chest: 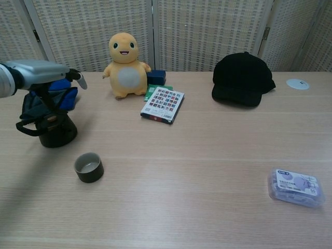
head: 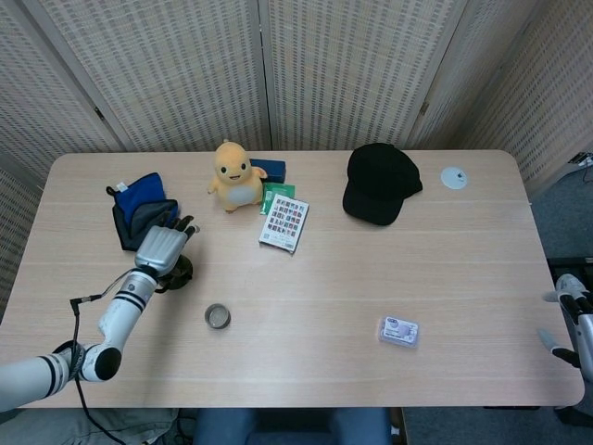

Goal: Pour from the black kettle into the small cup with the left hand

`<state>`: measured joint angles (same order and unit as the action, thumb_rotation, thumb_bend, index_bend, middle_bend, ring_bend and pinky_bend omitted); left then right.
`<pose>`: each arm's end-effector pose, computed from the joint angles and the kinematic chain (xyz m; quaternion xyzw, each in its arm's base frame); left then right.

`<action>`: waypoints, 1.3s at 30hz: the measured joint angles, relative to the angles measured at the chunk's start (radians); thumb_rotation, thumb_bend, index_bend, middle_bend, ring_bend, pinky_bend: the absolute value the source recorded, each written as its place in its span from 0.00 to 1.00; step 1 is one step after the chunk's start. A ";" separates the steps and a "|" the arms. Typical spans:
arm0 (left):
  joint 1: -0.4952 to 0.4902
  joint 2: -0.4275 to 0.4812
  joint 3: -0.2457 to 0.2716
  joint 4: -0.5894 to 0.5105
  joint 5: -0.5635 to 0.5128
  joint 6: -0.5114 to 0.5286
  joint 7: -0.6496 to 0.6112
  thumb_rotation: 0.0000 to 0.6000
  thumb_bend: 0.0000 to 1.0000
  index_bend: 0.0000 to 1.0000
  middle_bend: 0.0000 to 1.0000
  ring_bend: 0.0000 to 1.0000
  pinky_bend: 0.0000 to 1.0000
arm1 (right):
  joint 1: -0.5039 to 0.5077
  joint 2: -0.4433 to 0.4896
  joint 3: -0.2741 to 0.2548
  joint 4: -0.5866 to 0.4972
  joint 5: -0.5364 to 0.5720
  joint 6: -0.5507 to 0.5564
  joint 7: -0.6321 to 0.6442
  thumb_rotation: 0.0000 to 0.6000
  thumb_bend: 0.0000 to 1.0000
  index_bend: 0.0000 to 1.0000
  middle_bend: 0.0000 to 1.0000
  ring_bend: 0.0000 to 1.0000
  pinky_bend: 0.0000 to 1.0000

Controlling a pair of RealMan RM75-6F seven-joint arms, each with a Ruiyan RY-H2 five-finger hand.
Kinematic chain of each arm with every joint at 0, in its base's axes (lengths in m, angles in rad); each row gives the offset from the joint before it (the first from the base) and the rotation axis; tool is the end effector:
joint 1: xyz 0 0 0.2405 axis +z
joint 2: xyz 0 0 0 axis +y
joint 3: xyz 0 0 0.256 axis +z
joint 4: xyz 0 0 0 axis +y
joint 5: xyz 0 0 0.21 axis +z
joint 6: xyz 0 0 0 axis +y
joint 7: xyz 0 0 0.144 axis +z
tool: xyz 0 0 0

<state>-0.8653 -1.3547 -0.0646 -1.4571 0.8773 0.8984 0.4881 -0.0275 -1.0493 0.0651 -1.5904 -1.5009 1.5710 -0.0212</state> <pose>-0.1883 0.3833 0.0412 -0.7678 -0.3234 -0.2434 0.4966 -0.3311 -0.1480 0.1973 0.5737 -0.3548 0.3523 0.6488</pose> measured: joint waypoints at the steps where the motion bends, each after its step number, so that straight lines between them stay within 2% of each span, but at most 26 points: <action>1: 0.010 0.023 0.009 -0.024 0.030 0.008 -0.006 1.00 0.27 0.21 0.09 0.23 0.14 | 0.001 0.000 0.000 0.000 -0.001 -0.001 0.000 1.00 0.17 0.38 0.38 0.31 0.38; 4: 0.042 0.099 0.038 -0.093 0.123 0.033 -0.026 1.00 0.27 0.21 0.10 0.29 0.23 | 0.005 -0.001 0.000 0.000 -0.005 -0.004 0.000 1.00 0.17 0.38 0.38 0.31 0.38; 6: 0.067 0.145 0.060 -0.128 0.188 0.053 -0.042 1.00 0.27 0.21 0.10 0.31 0.24 | 0.007 -0.002 0.000 -0.001 -0.008 -0.005 -0.001 1.00 0.17 0.38 0.38 0.31 0.38; 8: 0.083 0.167 0.072 -0.142 0.224 0.065 -0.055 1.00 0.27 0.22 0.11 0.30 0.15 | 0.009 -0.002 -0.001 -0.003 -0.012 -0.006 -0.001 1.00 0.17 0.38 0.38 0.31 0.38; 10: 0.109 0.193 0.087 -0.160 0.264 0.083 -0.078 1.00 0.27 0.27 0.14 0.25 0.02 | 0.011 -0.002 -0.002 -0.004 -0.013 -0.009 -0.003 1.00 0.17 0.38 0.38 0.31 0.38; 13: 0.144 0.215 0.101 -0.175 0.300 0.109 -0.102 1.00 0.27 0.32 0.17 0.19 0.00 | 0.012 -0.003 -0.003 -0.005 -0.015 -0.011 -0.004 1.00 0.17 0.38 0.38 0.31 0.38; 22: 0.186 0.248 0.125 -0.200 0.320 0.089 -0.115 1.00 0.27 0.34 0.17 0.18 0.00 | 0.015 -0.002 -0.006 -0.009 -0.021 -0.011 -0.006 1.00 0.17 0.38 0.38 0.31 0.38; 29: 0.191 0.245 0.136 -0.188 0.321 0.053 -0.069 1.00 0.22 0.33 0.18 0.18 0.00 | 0.010 0.005 -0.009 -0.015 -0.018 -0.010 -0.007 1.00 0.17 0.38 0.38 0.31 0.38; 34: 0.201 0.228 0.131 -0.169 0.333 0.052 -0.075 1.00 0.22 0.25 0.18 0.18 0.00 | 0.011 0.014 -0.006 -0.022 -0.016 -0.007 -0.011 1.00 0.17 0.38 0.38 0.31 0.38; 39: 0.206 0.217 0.124 -0.148 0.338 0.042 -0.072 1.00 0.22 0.23 0.18 0.18 0.00 | 0.016 0.033 0.001 -0.037 -0.012 -0.011 -0.018 1.00 0.17 0.38 0.38 0.31 0.38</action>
<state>-0.6597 -1.1379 0.0596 -1.6046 1.2155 0.9400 0.4159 -0.0113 -1.0166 0.0659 -1.6271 -1.5128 1.5603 -0.0394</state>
